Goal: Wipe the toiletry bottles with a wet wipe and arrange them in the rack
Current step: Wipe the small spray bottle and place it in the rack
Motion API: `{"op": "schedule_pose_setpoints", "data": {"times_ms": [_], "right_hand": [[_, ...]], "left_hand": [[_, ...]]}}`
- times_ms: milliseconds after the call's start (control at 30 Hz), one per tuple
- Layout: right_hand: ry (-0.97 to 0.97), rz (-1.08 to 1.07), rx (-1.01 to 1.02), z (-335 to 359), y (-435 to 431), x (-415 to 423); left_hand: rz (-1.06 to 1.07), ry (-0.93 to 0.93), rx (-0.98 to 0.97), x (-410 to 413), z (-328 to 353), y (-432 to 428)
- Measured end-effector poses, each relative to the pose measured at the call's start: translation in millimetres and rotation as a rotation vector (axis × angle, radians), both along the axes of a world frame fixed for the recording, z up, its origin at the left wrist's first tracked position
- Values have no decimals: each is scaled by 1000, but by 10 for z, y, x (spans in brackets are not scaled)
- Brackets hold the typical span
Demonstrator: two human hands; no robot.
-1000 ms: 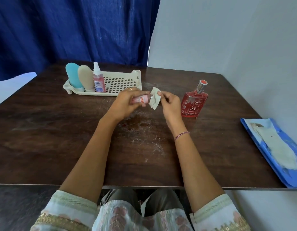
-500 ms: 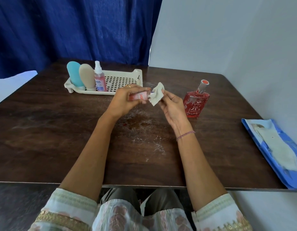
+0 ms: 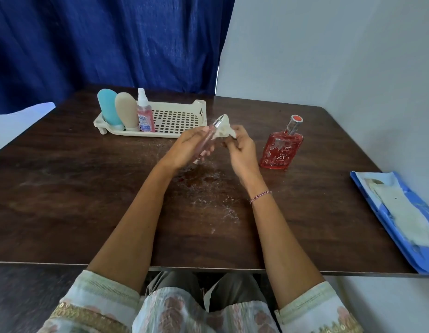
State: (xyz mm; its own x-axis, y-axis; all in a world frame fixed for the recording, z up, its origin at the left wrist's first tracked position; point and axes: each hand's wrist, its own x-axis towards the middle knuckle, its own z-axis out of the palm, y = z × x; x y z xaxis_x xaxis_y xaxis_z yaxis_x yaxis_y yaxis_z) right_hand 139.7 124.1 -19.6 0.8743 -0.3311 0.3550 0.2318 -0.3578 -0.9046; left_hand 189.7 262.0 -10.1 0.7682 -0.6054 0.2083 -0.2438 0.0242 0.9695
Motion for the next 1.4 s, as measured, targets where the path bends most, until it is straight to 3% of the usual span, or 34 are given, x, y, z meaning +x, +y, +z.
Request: {"op": "schedule_pose_setpoints", "data": {"times_ms": [200, 367, 667, 900, 1100, 1200, 1333, 1400], "right_hand": [[5, -96, -400, -47, 55, -7], [42, -183, -503, -50, 62, -29], [-67, -408, -309, 4, -17, 4], [-145, -252, -289, 30, 162, -55], [-262, -230, -198, 24, 243, -62], [-302, -234, -243, 14, 248, -45], [-322, -159, -354, -42, 328, -53], [-306, -77, -433, -92, 389, -56]], "left_hand": [[-72, 109, 87, 18, -19, 61], [-89, 133, 128, -33, 15, 22], [-42, 214, -21, 32, -2, 42], [-4, 376, -80, -28, 24, -40], [48, 352, -120, 10, 5, -82], [44, 400, -166, -2, 7, -123], [76, 257, -189, 21, 0, -114], [154, 318, -281, 60, -3, -79]]}}
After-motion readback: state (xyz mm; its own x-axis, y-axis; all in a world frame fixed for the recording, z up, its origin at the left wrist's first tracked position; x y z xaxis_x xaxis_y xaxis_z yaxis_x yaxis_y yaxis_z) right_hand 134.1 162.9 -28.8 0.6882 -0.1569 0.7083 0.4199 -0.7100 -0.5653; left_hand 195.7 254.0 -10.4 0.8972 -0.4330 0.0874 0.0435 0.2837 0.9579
